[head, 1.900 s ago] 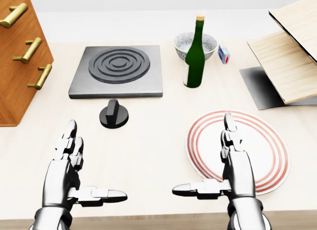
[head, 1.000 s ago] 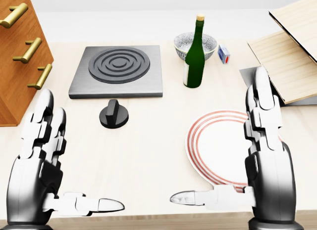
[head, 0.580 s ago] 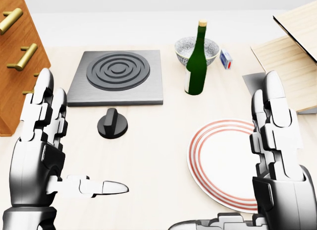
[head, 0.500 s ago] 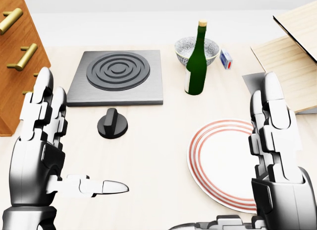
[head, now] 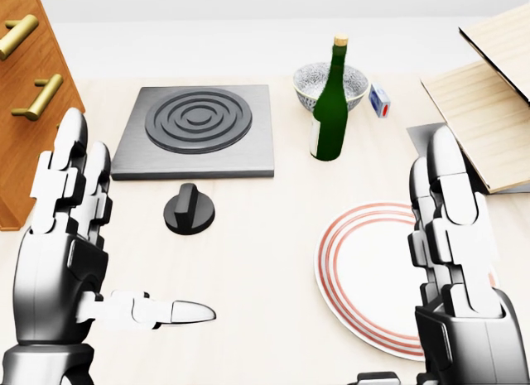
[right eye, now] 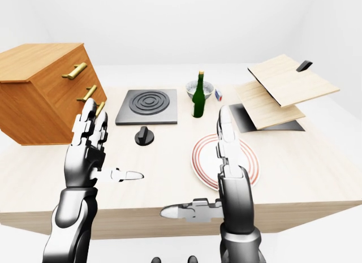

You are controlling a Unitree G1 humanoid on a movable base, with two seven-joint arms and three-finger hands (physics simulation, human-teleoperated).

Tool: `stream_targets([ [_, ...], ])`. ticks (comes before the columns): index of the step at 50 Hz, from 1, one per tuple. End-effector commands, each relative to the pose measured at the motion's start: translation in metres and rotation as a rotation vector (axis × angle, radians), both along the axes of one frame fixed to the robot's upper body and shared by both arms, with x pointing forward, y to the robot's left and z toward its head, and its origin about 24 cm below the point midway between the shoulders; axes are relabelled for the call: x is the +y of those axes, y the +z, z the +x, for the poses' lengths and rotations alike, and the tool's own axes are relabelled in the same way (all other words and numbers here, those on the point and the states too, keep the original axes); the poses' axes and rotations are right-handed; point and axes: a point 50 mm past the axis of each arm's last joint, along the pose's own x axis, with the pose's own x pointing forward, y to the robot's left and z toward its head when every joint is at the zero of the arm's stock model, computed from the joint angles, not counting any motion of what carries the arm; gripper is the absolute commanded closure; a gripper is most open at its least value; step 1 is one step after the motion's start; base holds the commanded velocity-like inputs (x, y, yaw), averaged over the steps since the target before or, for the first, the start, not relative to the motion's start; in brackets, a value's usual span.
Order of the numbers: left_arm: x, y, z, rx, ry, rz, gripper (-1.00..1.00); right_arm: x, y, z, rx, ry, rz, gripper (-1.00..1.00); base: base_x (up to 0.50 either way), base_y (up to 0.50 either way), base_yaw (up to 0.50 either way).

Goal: Turn on the stove.

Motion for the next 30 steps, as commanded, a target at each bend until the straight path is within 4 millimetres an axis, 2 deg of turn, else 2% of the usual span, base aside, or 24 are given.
stream_targets([
  [1, 0.003, -0.001, 0.0, 0.004, 0.003, -0.002, -1.0, -0.005, -0.003, 0.005, 0.023, 0.01, 0.024, -1.0, 0.25, 0.11, 0.0],
  [17, 0.003, -0.001, 0.003, 0.006, 0.006, -0.002, -1.0, 0.0, 0.001, 0.001, -0.024, -0.077, 0.007, -1.0, 0.02, 0.0, 0.0],
  [30, -0.005, -0.011, 0.034, 0.062, -0.012, 0.005, -1.0, 0.001, 0.008, -0.007, -0.052, -0.081, 0.072, -1.0, 0.0, 0.0, 0.0],
])
